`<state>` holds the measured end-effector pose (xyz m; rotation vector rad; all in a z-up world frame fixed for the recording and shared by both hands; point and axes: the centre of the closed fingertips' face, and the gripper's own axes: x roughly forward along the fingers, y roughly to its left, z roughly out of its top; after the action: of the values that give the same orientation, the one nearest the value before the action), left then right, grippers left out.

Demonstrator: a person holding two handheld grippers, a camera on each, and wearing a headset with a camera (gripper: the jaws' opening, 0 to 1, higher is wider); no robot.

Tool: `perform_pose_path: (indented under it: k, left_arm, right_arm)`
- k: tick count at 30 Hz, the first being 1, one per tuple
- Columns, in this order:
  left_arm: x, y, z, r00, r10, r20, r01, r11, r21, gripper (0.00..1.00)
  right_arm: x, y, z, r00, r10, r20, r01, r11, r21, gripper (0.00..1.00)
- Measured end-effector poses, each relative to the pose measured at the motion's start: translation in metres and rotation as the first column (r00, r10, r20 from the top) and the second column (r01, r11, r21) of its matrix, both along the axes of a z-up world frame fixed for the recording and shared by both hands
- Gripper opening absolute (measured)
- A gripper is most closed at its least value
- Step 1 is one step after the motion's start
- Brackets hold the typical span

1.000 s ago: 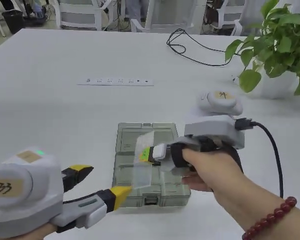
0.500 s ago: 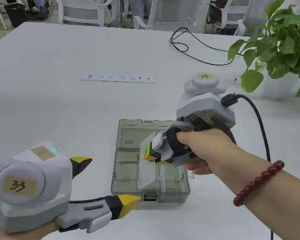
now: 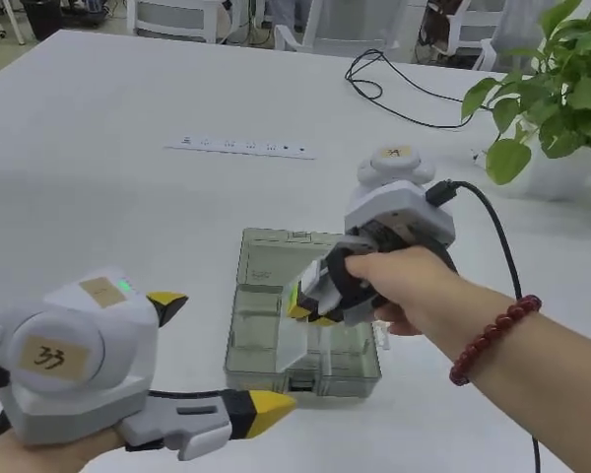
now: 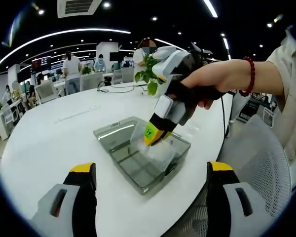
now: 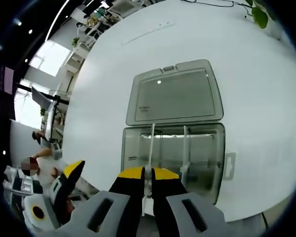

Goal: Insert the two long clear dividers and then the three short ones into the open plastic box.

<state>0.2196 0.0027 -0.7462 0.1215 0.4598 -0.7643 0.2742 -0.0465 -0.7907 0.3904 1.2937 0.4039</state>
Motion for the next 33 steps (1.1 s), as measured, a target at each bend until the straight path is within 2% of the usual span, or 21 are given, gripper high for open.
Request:
perform_pose_path:
  k: [5, 7, 10, 25, 33]
  left_arm:
    - [0.000, 0.000, -0.001, 1.000, -0.002, -0.003, 0.002, 1.000, -0.001, 0.96]
    - [0.000, 0.001, -0.001, 1.000, 0.002, -0.006, -0.002, 1.000, -0.001, 0.95]
    - [0.001, 0.003, -0.001, 1.000, 0.008, -0.007, -0.008, 1.000, -0.003, 0.95]
    - [0.003, 0.007, -0.002, 1.000, 0.026, -0.013, -0.026, 1.000, -0.010, 0.93]
    - [0.004, 0.009, -0.001, 0.999, 0.032, -0.014, -0.032, 0.999, -0.011, 0.92]
  right_arm:
    - [0.002, 0.001, -0.002, 1.000, -0.005, -0.028, 0.005, 1.000, 0.009, 0.06]
    - [-0.002, 0.000, -0.004, 1.000, 0.001, -0.028, -0.001, 1.000, -0.011, 0.06]
    - [0.004, -0.001, -0.009, 0.999, -0.002, -0.042, 0.001, 1.000, -0.010, 0.06]
    - [0.001, 0.001, -0.014, 0.998, 0.006, -0.058, -0.006, 1.000, -0.010, 0.06]
    - [0.005, 0.002, -0.016, 0.997, 0.016, -0.069, -0.017, 1.000, -0.020, 0.06]
